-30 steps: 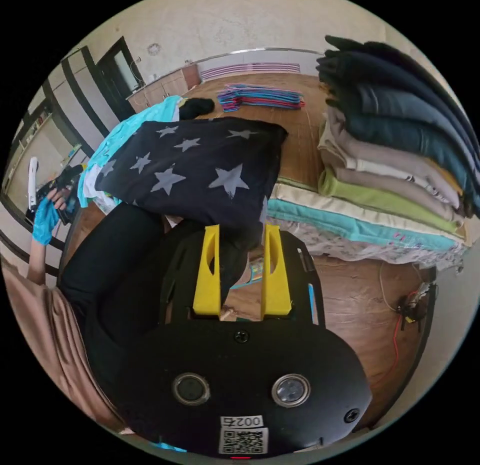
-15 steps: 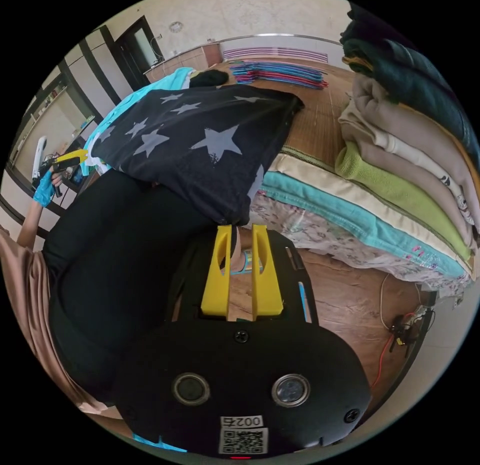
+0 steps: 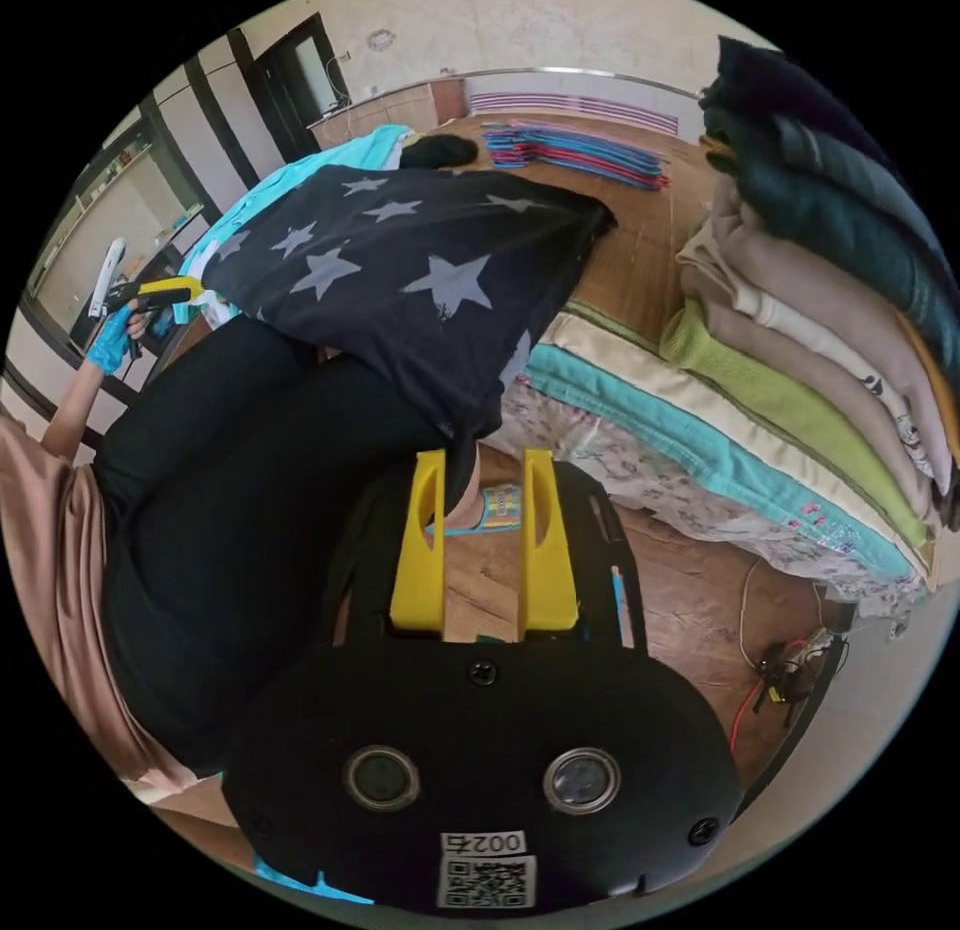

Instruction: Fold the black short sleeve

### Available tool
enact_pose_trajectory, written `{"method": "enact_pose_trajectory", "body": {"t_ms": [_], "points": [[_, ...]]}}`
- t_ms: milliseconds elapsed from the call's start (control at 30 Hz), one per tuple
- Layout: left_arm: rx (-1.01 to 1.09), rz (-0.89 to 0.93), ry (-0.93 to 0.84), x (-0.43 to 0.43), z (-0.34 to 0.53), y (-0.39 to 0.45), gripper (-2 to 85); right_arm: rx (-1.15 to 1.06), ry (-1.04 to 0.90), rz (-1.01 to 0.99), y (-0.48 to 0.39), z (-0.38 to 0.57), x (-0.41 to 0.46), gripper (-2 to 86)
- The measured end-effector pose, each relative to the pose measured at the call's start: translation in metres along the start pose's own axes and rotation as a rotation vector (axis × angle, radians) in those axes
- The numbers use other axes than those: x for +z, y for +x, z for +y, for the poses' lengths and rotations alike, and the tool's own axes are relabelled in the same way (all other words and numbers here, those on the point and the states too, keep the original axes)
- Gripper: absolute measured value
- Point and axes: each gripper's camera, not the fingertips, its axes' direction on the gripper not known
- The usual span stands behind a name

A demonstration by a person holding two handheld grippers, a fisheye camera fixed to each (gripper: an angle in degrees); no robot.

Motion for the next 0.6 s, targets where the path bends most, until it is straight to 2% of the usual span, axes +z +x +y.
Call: {"method": "enact_pose_trajectory", "body": {"t_ms": [133, 200, 333, 500, 600], "points": [[0.021, 0.0, 0.026, 0.005, -0.001, -0.003, 5.2, 0.038, -0.011, -0.019, 0.01, -0.005, 0.02, 12.2], [0.031, -0.011, 0.029, 0.006, -0.005, -0.006, 1.5, 0.051, 0.0, -0.034, 0.013, -0.008, 0.024, 10.8], [0.005, -0.046, 0.063, -0.005, -0.009, -0.013, -0.7, 0.011, 0.07, -0.062, 0.007, -0.01, 0.014, 1.7], [-0.026, -0.099, 0.145, -0.032, -0.014, -0.024, -1.0, -0.014, 0.145, 0.025, -0.002, -0.004, -0.014, -0.7], [-0.016, -0.139, 0.124, -0.033, -0.017, -0.027, -1.0, -0.022, 0.191, 0.111, -0.008, 0.004, -0.036, -0.9]]}}
